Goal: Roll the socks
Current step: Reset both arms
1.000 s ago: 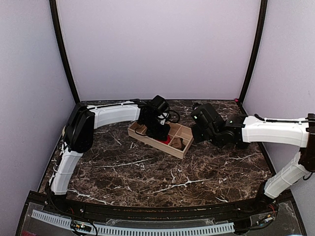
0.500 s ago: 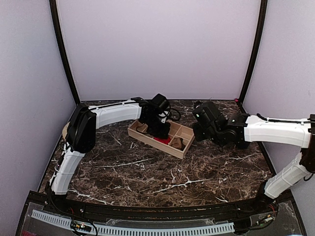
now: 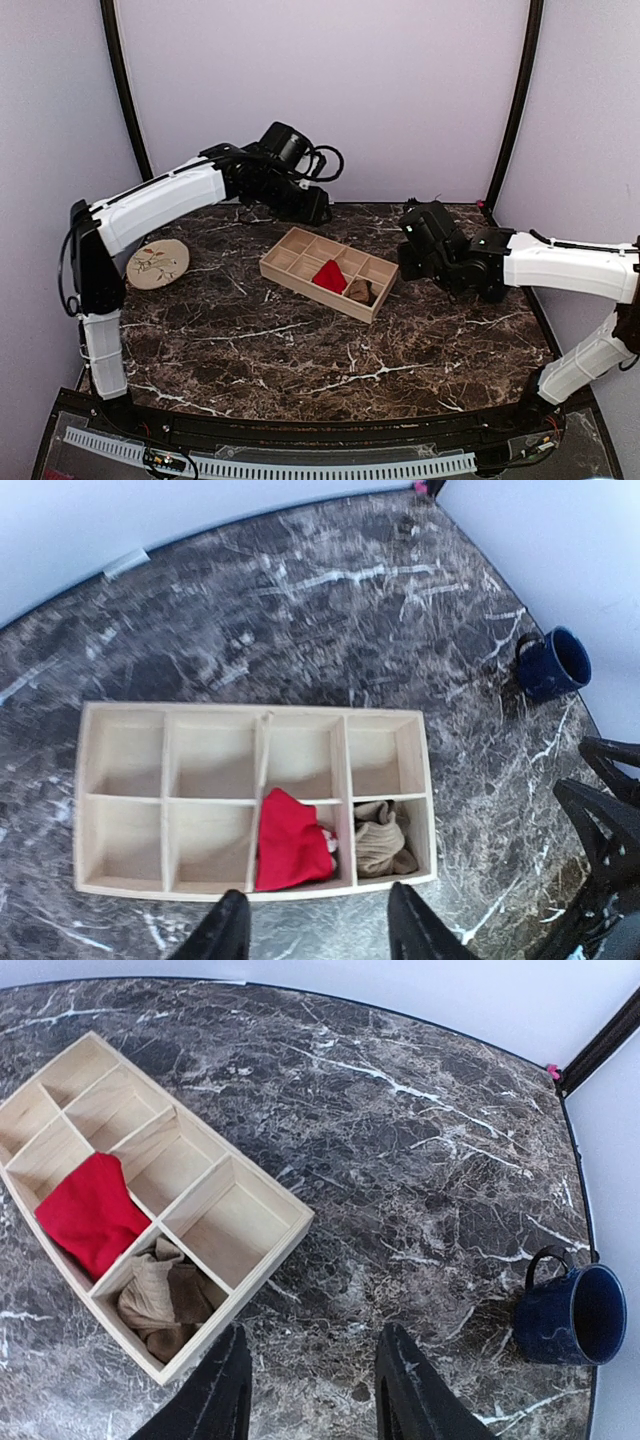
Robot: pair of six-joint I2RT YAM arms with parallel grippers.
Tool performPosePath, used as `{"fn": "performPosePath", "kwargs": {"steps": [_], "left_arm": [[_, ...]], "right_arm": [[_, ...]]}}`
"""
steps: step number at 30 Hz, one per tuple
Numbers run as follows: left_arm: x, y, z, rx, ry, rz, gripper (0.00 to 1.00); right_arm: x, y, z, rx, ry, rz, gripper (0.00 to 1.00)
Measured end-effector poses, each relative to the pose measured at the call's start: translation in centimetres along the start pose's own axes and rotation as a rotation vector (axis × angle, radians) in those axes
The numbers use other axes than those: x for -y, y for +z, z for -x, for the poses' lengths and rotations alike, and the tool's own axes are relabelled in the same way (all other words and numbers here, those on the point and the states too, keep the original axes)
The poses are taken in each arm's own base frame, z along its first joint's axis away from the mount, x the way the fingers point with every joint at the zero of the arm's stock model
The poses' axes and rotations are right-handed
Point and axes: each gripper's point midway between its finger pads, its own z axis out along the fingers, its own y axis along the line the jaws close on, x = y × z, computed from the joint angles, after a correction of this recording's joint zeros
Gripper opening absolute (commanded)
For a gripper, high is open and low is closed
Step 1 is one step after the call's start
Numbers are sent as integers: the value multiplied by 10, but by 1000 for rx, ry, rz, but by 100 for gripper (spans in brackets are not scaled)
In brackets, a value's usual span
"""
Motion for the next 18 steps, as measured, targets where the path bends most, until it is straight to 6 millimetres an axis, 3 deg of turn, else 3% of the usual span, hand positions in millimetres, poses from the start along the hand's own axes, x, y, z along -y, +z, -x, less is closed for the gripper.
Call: {"fn": "performPosePath", "kwargs": {"steps": [4, 7, 11, 13, 18], "left_arm": [[-31, -66, -5, 133, 22, 104, 76], [-69, -95, -24, 198, -1, 187, 85], [-145, -129, -56, 294, -85, 371, 98], [-171, -142, -68, 349, -104, 451, 99], [-201, -159, -90, 442, -99, 574, 99]], "right_arm": [[14, 2, 1, 6, 71, -24, 42], [30, 5, -4, 1, 129, -54, 43], [52, 10, -10, -5, 205, -115, 49], [58, 12, -12, -7, 233, -141, 50], [66, 13, -19, -11, 277, -181, 50]]}}
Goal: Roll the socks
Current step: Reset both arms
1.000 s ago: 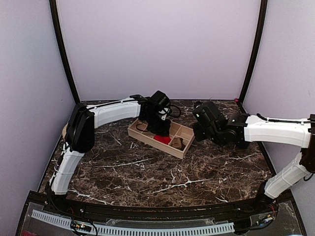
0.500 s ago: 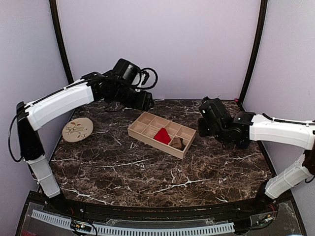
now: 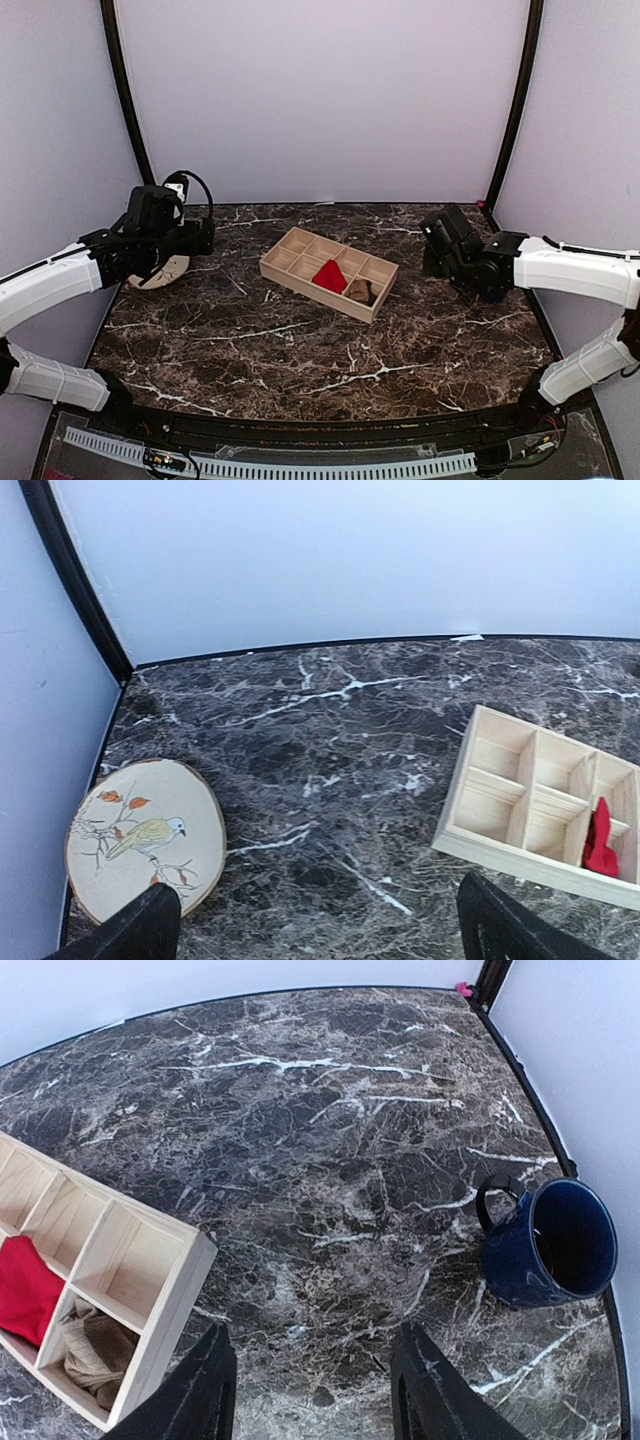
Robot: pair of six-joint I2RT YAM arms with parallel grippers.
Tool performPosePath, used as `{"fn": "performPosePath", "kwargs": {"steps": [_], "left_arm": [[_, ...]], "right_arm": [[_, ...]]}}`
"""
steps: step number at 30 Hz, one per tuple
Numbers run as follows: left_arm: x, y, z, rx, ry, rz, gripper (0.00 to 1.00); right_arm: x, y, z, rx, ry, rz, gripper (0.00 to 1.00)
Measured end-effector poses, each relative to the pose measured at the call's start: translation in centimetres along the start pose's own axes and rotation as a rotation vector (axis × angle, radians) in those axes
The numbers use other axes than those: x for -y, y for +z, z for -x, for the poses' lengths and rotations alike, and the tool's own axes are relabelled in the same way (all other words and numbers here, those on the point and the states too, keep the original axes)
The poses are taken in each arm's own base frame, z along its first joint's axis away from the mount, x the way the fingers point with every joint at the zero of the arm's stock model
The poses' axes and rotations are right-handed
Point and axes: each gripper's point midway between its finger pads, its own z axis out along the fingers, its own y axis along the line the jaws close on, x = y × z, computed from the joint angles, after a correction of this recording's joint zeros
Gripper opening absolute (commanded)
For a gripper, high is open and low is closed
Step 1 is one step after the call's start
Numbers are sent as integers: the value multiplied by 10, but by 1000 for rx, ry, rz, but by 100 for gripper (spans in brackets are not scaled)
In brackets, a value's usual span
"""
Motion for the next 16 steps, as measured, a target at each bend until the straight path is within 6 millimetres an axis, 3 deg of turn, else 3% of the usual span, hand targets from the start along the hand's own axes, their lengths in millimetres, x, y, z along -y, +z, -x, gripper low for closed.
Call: {"fn": "performPosePath", "kwargs": {"steps": [9, 16], "left_arm": [[-43, 20, -46, -47, 8, 135, 99], [-56, 18, -67, -69, -3, 137, 99]], "right_arm": [[19, -2, -19, -12, 48, -29, 51], [34, -14, -17, 23, 96, -20, 53]]}}
